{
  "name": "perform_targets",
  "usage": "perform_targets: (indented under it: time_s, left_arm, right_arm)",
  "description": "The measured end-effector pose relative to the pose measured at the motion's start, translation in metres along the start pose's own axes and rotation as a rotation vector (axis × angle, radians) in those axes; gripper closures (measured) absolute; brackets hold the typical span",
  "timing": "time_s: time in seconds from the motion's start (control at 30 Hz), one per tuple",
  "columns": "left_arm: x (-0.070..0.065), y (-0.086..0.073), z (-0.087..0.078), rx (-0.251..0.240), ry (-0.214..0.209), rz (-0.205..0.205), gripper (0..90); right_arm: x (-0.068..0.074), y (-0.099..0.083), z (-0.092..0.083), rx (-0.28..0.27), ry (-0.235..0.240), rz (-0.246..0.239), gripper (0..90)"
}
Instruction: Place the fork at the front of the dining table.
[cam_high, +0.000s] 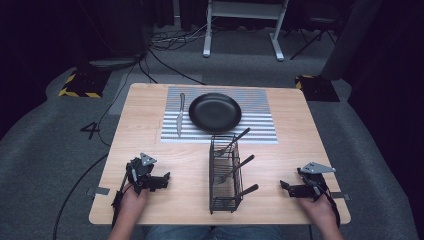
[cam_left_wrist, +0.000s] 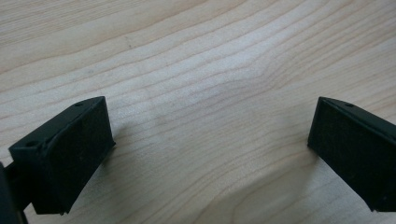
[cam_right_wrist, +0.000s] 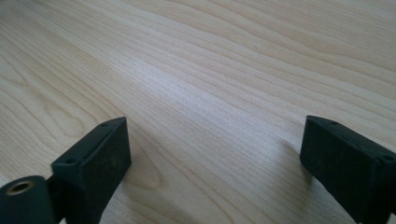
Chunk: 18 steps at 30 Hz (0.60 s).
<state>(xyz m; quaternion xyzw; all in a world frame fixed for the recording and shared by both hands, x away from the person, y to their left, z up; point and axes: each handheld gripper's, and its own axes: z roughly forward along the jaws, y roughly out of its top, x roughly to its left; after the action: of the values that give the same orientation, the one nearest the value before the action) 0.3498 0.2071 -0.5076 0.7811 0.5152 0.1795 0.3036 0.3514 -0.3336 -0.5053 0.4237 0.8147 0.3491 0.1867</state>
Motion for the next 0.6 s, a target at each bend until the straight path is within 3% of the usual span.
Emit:
perform_targets:
  time_s: [0.03,0.23,0.4,0.6]
  left_arm:
    - [0.0,0.0,0.0,0.002,-0.002,0.004,0.0]
    - [0.0,0.0,0.0,0.002,-0.003,0.006,0.0]
    - [0.0,0.0,0.001,-0.003,-0.007,0.007,0.0]
    - [-0.001,0.001,0.001,0.002,-0.001,0.004,0.0]
  right_arm:
    - [0.0,0.0,0.0,0.0,0.0,0.0,11.1]
    - [-0.001,-0.006,-0.009,-0.033,-0.002,0.003,31.6]
    - [0.0,-0.007,-0.013,-0.036,0.008,0.001,35.8]
    - [0.0,-0.008,-0.031,-0.071,0.037,0.044,38.9]
